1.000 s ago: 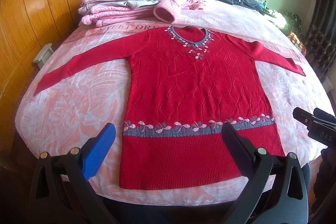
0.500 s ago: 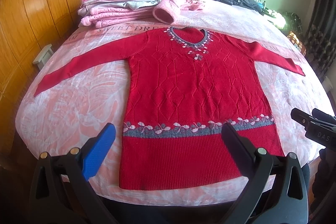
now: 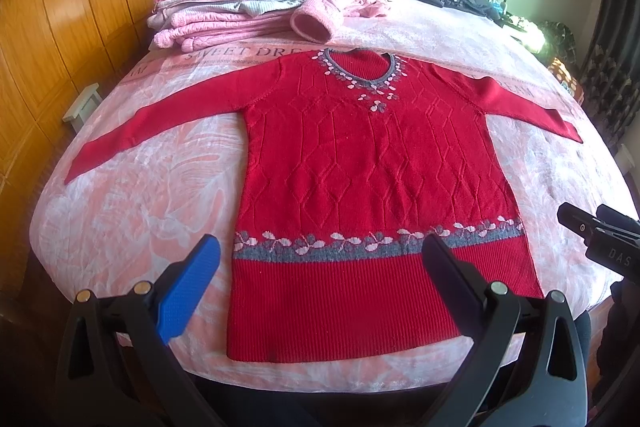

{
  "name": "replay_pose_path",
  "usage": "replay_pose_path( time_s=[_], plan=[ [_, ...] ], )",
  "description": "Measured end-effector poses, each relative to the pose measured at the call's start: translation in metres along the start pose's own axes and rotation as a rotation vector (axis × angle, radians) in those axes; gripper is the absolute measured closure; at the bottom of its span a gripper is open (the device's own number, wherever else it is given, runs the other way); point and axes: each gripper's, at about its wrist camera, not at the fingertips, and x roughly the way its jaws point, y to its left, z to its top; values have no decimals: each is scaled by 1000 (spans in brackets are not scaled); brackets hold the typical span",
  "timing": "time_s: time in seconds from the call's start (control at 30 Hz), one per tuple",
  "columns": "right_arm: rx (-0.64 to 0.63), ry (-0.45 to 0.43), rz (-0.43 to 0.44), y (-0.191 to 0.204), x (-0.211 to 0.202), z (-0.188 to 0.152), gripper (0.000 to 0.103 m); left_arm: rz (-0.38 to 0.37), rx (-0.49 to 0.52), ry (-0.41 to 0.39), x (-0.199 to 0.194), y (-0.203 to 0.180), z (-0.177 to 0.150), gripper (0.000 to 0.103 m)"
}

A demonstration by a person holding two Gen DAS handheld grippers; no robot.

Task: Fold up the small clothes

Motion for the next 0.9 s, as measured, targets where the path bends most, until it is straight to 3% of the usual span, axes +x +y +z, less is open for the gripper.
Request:
replay_pose_path(
  time_s=[0.9],
  plan=[
    [7, -2, 9, -2, 4, 4, 4, 1, 3, 8, 4, -1, 3, 3]
  ],
)
